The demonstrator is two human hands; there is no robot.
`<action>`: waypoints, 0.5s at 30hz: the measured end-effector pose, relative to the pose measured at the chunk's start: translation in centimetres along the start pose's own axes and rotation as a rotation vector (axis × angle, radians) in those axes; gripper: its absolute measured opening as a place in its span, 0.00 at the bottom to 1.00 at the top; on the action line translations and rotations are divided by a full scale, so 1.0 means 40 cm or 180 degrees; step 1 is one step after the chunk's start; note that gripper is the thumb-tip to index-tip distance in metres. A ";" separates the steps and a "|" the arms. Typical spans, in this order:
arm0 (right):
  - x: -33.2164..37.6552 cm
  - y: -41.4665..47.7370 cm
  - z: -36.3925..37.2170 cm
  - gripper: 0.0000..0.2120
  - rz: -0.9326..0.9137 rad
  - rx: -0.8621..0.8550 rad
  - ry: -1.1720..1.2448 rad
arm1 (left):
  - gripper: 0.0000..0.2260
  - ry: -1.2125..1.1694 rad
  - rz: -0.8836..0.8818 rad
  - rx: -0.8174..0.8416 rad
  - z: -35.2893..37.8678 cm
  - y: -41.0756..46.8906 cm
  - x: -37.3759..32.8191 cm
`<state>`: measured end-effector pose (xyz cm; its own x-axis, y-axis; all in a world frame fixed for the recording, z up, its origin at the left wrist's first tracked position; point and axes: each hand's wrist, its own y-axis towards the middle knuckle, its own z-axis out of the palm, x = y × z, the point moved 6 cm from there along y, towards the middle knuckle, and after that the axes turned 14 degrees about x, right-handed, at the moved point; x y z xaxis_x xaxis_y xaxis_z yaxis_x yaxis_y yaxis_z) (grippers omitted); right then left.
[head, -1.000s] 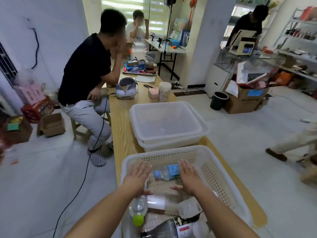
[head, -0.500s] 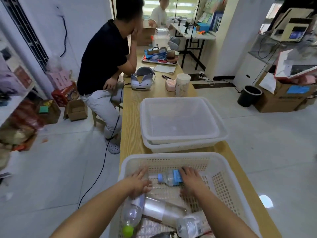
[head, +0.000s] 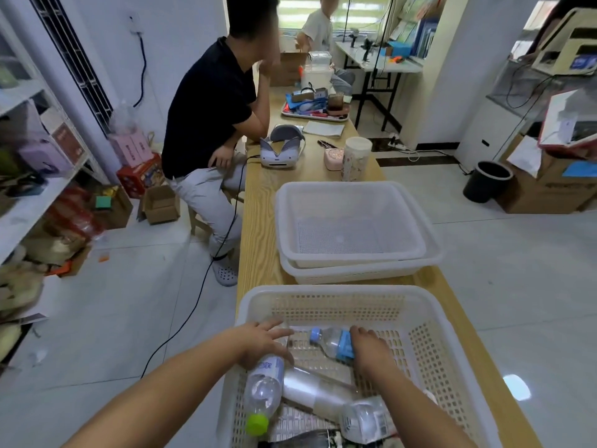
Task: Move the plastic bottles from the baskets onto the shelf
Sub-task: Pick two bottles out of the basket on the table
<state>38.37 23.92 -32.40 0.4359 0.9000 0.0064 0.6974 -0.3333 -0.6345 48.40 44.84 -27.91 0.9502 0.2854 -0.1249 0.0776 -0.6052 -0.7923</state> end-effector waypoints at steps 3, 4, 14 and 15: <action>-0.002 -0.020 0.013 0.25 -0.0001 0.0055 0.0052 | 0.36 -0.0068 -0.0012 0.0184 0.002 -0.005 -0.005; 0.000 -0.029 0.020 0.26 -0.0007 0.0067 -0.0032 | 0.36 -0.0031 -0.0012 0.0218 0.000 -0.008 -0.008; -0.058 -0.154 -0.026 0.23 0.0322 -0.0573 0.0911 | 0.24 -0.0916 0.0504 -0.0548 -0.056 -0.031 -0.054; -0.068 -0.170 -0.040 0.23 0.0366 -0.0698 0.1047 | 0.25 -0.1316 0.0515 -0.0642 -0.066 -0.036 -0.054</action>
<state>33.36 23.26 -26.87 0.6519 0.7273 0.2144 0.7227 -0.5104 -0.4660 47.03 43.14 -24.92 0.7587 0.4222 -0.4961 0.0343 -0.7864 -0.6167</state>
